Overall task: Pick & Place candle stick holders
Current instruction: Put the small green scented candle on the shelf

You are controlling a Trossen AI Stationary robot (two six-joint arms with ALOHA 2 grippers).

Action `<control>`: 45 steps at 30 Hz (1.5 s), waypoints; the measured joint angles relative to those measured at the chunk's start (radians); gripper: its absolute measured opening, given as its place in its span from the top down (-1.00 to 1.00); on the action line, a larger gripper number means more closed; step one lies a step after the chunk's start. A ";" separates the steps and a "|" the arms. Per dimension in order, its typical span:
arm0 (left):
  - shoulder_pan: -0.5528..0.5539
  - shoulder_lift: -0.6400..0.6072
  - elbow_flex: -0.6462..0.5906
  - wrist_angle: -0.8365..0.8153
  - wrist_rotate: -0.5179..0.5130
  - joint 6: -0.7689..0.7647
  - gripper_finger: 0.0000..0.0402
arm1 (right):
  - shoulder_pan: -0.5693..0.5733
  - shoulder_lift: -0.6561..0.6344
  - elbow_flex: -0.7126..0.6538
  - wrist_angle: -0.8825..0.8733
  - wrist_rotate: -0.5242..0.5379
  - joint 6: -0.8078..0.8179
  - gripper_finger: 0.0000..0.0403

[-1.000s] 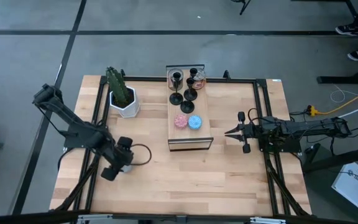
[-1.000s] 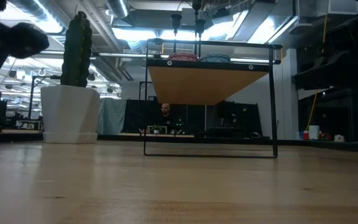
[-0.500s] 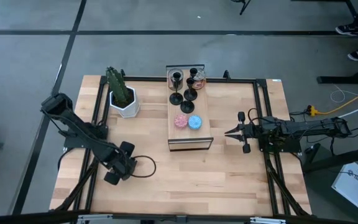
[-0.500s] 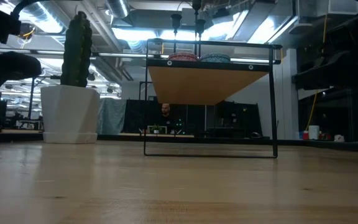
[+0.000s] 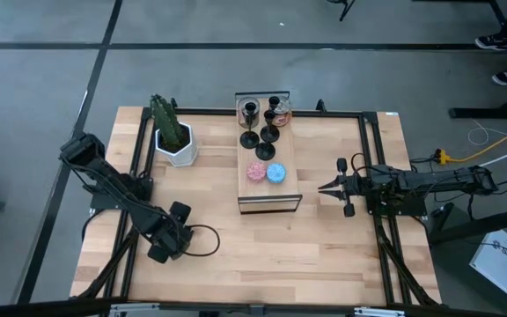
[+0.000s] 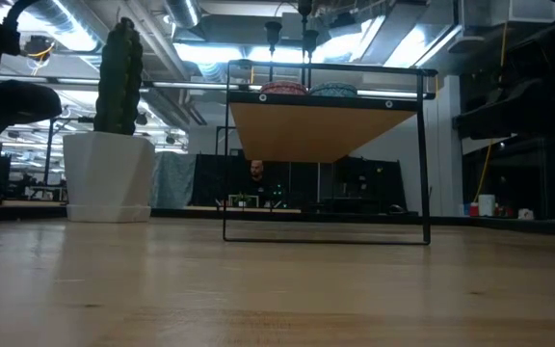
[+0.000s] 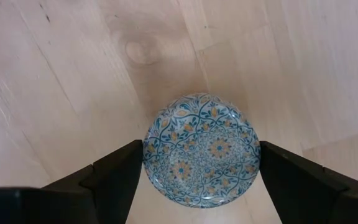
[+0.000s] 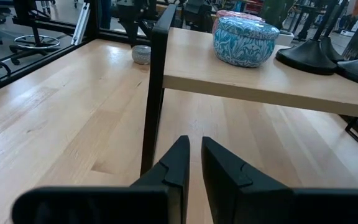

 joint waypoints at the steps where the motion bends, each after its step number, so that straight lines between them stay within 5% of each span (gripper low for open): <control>1: 0.000 0.000 0.000 0.000 -0.003 0.000 -0.52 | 0.000 0.000 0.000 0.000 0.000 0.000 0.78; 34: 0.004 -0.005 -0.076 0.110 -0.058 -0.005 -0.43 | 0.000 0.000 0.000 0.000 -0.002 0.000 0.78; 45: 0.011 0.002 0.035 0.100 -0.100 0.116 -0.43 | 0.000 0.000 0.000 0.000 -0.002 0.000 0.78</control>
